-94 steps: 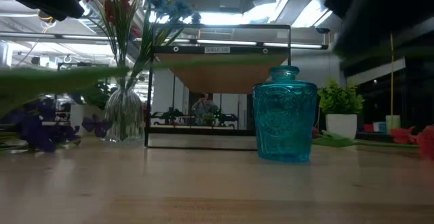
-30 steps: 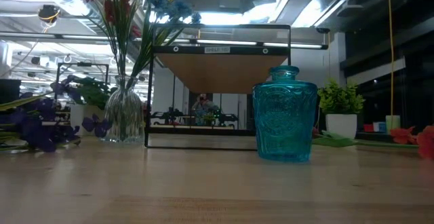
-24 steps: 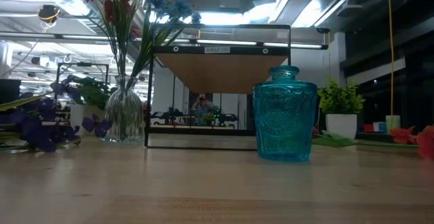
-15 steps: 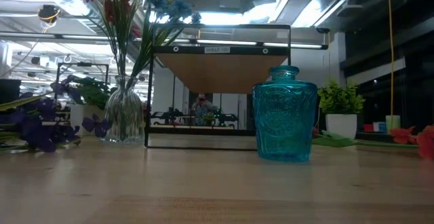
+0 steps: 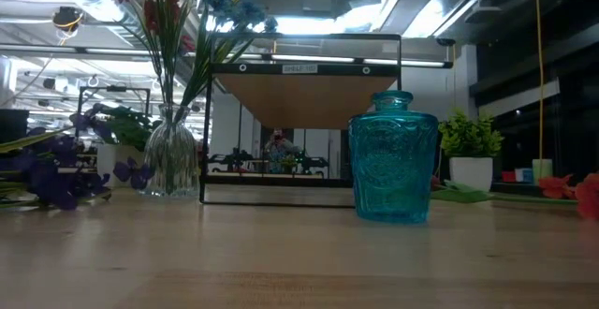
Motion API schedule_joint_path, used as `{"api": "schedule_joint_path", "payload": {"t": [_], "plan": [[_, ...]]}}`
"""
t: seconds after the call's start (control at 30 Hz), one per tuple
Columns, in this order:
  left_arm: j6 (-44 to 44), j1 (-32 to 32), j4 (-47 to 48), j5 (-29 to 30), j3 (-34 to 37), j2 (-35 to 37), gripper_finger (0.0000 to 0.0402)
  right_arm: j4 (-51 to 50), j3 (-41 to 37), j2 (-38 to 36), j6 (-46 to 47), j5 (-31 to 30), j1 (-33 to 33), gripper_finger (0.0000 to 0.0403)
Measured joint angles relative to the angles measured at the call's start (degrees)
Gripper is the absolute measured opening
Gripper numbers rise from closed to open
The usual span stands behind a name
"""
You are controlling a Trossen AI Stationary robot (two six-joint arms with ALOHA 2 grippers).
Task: Pick and place flowers into a vace then onto a shelf
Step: Put the orange tulip into the transparent vase
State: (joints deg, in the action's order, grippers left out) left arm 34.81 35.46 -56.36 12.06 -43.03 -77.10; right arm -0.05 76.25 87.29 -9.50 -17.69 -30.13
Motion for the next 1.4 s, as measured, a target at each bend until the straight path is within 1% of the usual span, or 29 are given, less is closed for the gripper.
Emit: {"api": "schedule_joint_path", "payload": {"t": [0.17,0.3,0.43,0.57,1.03,1.17,1.4], "plan": [[0.5,-0.8,-2.6,-0.3,0.0,0.0,0.0144,0.0,0.0,0.0,0.1,2.2,1.5,0.0000],[1.3,-1.1,-2.6,-2.3,0.0,0.0,0.0144,0.0,0.0,0.0,0.1,2.6,2.6,0.0000],[2.0,-1.1,-2.7,-2.4,0.0,0.0,0.0143,0.0,0.0,0.0,0.2,4.3,3.6,0.0000],[3.1,-1.1,-3.9,-4.2,0.0,0.0,0.0143,0.0,0.0,0.0,0.2,4.4,3.9,0.0000],[4.3,-1.1,-5.2,-4.2,0.0,0.1,0.0139,-0.2,0.0,0.0,0.2,4.5,4.0,0.0000],[5.4,-1.1,-5.2,-2.4,0.0,0.1,0.0109,-0.2,0.0,0.0,0.2,4.5,4.0,0.0000],[5.6,-1.1,-5.2,1.9,0.0,0.1,0.0015,-0.8,0.0,0.0,0.3,4.5,4.0,0.0000]]}}
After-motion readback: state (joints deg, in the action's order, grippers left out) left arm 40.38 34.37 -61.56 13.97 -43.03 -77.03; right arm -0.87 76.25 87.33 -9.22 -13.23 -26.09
